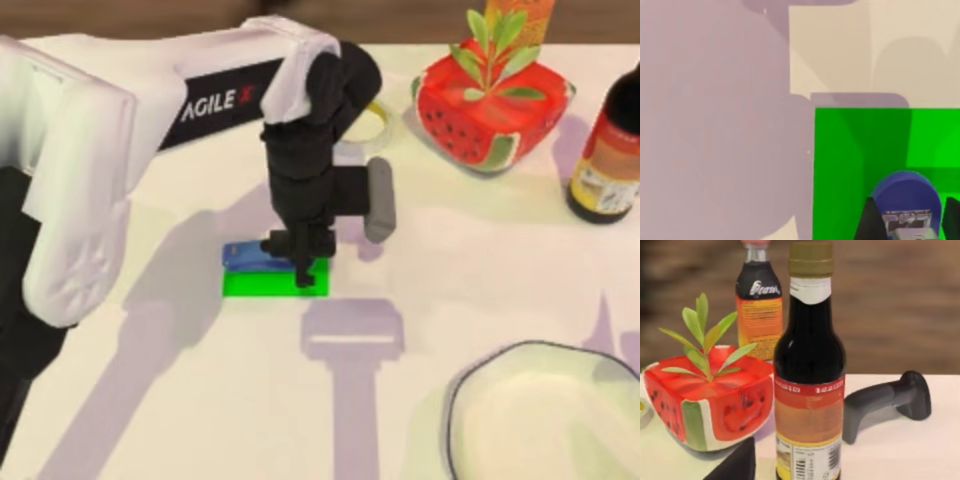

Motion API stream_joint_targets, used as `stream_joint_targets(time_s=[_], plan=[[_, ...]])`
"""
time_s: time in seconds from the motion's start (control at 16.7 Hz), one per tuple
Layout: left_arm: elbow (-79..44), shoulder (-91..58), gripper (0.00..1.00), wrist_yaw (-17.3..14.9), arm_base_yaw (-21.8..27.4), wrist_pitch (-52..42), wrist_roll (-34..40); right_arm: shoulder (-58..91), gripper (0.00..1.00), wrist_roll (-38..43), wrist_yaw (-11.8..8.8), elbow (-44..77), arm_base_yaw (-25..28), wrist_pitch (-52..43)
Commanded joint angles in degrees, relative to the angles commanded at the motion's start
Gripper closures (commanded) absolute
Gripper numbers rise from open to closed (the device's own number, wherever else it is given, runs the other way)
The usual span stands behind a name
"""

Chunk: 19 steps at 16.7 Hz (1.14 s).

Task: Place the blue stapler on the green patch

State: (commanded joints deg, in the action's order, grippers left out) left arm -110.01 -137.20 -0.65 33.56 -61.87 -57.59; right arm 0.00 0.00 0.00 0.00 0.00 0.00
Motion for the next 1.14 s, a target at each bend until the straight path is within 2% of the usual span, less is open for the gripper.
stream_joint_targets(time_s=[0.78,1.14], plan=[[0.00,0.00,0.02,0.00,0.00,0.00,0.00,0.00,0.00,0.00,0.00,0.00,0.00,0.00],[0.00,0.00,0.00,0.00,0.00,0.00,0.00,0.00,0.00,0.00,0.00,0.00,0.00,0.00]])
